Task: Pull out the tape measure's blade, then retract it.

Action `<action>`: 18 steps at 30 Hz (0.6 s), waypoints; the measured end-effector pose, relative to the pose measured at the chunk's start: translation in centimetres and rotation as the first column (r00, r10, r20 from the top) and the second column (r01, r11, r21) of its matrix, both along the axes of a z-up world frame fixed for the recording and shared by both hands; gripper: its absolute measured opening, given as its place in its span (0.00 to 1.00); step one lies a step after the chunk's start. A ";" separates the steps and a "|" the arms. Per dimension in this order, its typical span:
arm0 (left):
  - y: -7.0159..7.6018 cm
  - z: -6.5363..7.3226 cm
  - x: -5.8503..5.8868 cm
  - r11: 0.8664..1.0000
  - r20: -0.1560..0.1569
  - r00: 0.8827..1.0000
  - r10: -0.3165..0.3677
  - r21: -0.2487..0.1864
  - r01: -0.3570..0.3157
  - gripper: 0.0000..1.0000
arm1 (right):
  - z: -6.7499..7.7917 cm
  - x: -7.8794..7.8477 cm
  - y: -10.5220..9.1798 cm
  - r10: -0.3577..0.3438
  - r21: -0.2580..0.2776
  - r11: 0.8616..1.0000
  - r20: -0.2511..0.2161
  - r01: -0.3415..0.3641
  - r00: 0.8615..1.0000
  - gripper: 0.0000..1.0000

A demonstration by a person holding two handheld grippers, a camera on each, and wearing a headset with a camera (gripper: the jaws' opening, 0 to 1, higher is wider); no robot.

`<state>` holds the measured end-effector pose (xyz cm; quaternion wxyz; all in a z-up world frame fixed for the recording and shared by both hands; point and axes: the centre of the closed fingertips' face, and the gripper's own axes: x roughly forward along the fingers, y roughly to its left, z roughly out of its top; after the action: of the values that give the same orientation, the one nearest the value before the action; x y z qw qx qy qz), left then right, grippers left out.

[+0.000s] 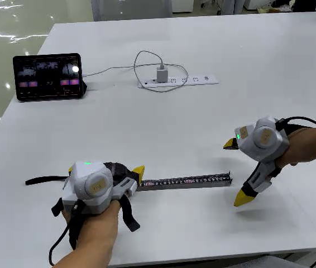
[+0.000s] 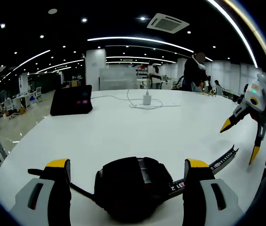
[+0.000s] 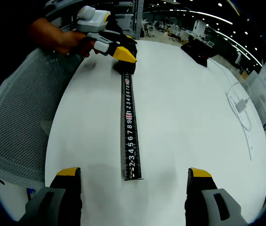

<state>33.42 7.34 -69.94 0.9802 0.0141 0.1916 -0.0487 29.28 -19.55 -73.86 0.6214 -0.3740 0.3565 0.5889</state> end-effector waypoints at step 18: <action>-0.1 -1.2 -0.3 0.999 -0.006 0.999 -0.044 0.011 0.044 0.99 | -1.2 0.0 -0.8 0.044 -0.059 0.997 -0.055 -0.047 0.997 0.53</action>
<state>33.12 7.26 -71.10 0.9782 0.0238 0.1943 -0.0691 29.26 -20.32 -75.02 0.5863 -0.3847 0.3821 0.6019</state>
